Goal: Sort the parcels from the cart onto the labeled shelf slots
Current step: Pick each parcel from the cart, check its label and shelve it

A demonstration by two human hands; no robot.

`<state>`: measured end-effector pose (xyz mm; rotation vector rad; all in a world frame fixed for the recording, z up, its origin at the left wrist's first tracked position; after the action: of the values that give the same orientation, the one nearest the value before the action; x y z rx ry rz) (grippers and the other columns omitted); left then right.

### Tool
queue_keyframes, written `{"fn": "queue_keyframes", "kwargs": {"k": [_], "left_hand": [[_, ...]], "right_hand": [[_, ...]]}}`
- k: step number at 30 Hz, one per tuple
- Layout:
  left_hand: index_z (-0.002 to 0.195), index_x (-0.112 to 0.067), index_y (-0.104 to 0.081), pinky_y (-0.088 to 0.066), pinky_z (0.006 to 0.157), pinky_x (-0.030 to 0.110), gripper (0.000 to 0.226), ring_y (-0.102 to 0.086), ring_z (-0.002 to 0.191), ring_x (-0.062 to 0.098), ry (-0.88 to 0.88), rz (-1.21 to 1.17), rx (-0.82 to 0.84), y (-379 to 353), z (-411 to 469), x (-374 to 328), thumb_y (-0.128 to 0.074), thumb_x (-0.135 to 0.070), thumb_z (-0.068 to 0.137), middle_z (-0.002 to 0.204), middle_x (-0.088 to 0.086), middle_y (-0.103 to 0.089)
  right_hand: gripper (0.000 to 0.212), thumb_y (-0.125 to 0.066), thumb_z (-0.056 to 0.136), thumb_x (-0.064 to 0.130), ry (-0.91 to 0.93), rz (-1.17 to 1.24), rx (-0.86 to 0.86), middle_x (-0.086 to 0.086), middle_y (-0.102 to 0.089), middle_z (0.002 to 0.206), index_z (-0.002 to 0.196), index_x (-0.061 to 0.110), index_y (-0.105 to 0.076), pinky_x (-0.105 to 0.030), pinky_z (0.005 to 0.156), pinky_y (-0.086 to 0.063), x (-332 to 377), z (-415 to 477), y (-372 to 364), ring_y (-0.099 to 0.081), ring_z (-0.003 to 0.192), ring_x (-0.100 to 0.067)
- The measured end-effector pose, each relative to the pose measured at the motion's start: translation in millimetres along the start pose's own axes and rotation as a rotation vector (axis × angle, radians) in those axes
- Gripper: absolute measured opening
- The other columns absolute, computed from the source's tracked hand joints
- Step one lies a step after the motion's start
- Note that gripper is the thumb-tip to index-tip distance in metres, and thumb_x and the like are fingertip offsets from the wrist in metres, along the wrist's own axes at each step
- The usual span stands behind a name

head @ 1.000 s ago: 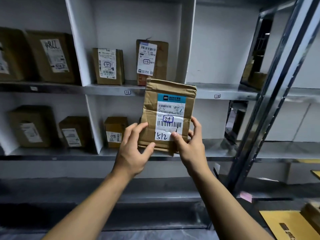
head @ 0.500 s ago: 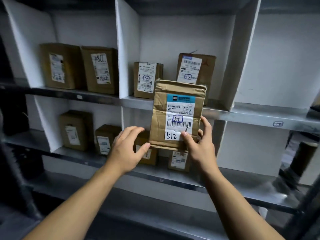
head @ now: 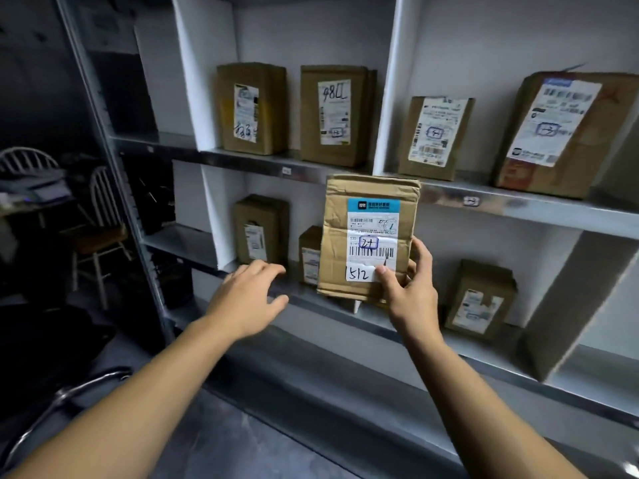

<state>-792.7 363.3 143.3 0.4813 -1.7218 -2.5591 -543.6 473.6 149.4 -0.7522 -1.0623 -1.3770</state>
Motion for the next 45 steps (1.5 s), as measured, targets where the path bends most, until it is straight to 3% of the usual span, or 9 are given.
{"fn": "queue_keyframes", "kwargs": {"k": [3, 6, 12, 18, 26, 35, 38, 45], "left_hand": [[0.14, -0.031, -0.04, -0.037, 0.103, 0.04, 0.053, -0.042, 0.128, 0.02, 0.042, 0.049, 0.05, 0, -18, 49, -0.053, -0.048, 0.091, 0.139, -0.006, -0.045], [0.142, -0.032, -0.038, -0.036, 0.105, 0.038, 0.055, -0.041, 0.129, 0.02, 0.077, 0.07, 0.133, -9, -35, 91, -0.052, -0.05, 0.091, 0.142, -0.006, -0.043], [0.141, -0.031, -0.039, -0.036, 0.104, 0.04, 0.056, -0.043, 0.126, 0.022, 0.135, 0.08, 0.212, -23, -52, 153, -0.051, -0.054, 0.091, 0.139, -0.004, -0.045], [0.142, -0.029, -0.039, -0.035, 0.105, 0.04, 0.057, -0.043, 0.127, 0.023, 0.183, 0.083, 0.252, -40, -48, 202, -0.05, -0.053, 0.092, 0.138, -0.003, -0.045], [0.14, -0.03, -0.04, -0.034, 0.105, 0.04, 0.055, -0.042, 0.126, 0.022, 0.256, 0.101, 0.265, -54, 5, 284, -0.052, -0.051, 0.091, 0.137, -0.003, -0.046], [0.14, -0.03, -0.041, -0.034, 0.105, 0.039, 0.054, -0.042, 0.127, 0.021, 0.372, 0.087, 0.275, -59, 25, 381, -0.053, -0.05, 0.091, 0.139, -0.004, -0.045], [0.14, -0.029, -0.042, -0.034, 0.106, 0.039, 0.054, -0.043, 0.125, 0.022, 0.358, 0.082, 0.268, -56, 35, 406, -0.053, -0.049, 0.091, 0.138, -0.003, -0.046], [0.139, -0.03, -0.041, -0.035, 0.104, 0.039, 0.053, -0.043, 0.125, 0.022, 0.225, 0.059, 0.287, -52, 71, 440, -0.052, -0.05, 0.091, 0.139, -0.004, -0.045]], "right_hand": [[0.061, -0.066, 0.095, 0.02, -0.041, -0.012, 0.021, 0.015, -0.058, 0.111, 0.144, 0.035, -0.034, -0.004, 0.067, -0.047, -4, -19, -49, -0.061, 0.096, -0.001], [0.06, -0.066, 0.095, 0.022, -0.098, -0.012, 0.02, 0.011, -0.059, 0.118, 0.143, 0.037, -0.034, -0.022, 0.082, -0.054, -15, -37, -88, -0.063, 0.107, -0.011], [0.06, -0.067, 0.094, 0.023, -0.2, -0.054, 0.026, 0.014, -0.06, 0.115, 0.141, 0.041, -0.034, -0.045, 0.093, -0.056, -44, -57, -139, -0.064, 0.108, -0.015], [0.06, -0.065, 0.095, 0.02, -0.224, -0.064, 0.063, 0.012, -0.061, 0.117, 0.142, 0.039, -0.034, -0.036, 0.094, -0.052, -64, -49, -193, -0.062, 0.108, -0.014], [0.061, -0.066, 0.094, 0.022, -0.242, -0.053, 0.138, 0.016, -0.056, 0.115, 0.142, 0.039, -0.033, -0.05, 0.101, -0.051, -88, 1, -299, -0.06, 0.11, -0.014], [0.061, -0.066, 0.094, 0.026, -0.265, -0.097, 0.259, 0.013, -0.056, 0.125, 0.144, 0.036, -0.032, -0.048, 0.105, -0.048, -99, 33, -412, -0.059, 0.119, -0.018], [0.062, -0.065, 0.095, 0.024, -0.291, -0.084, 0.271, 0.015, -0.055, 0.124, 0.145, 0.037, -0.031, -0.049, 0.105, -0.048, -97, 32, -440, -0.058, 0.119, -0.016], [0.062, -0.064, 0.096, 0.022, -0.344, -0.052, 0.161, 0.002, -0.058, 0.138, 0.146, 0.036, -0.031, -0.048, 0.106, -0.048, -87, 32, -472, -0.058, 0.122, -0.015]]}}
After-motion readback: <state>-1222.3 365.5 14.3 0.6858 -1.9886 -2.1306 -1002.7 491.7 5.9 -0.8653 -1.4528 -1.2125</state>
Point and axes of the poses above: each hand's wrist, its own z-axis towards the middle knuckle, its own y-axis out of the back of the hand, x = y × z, the point moved 10 cm from there along z, towards the middle knuckle
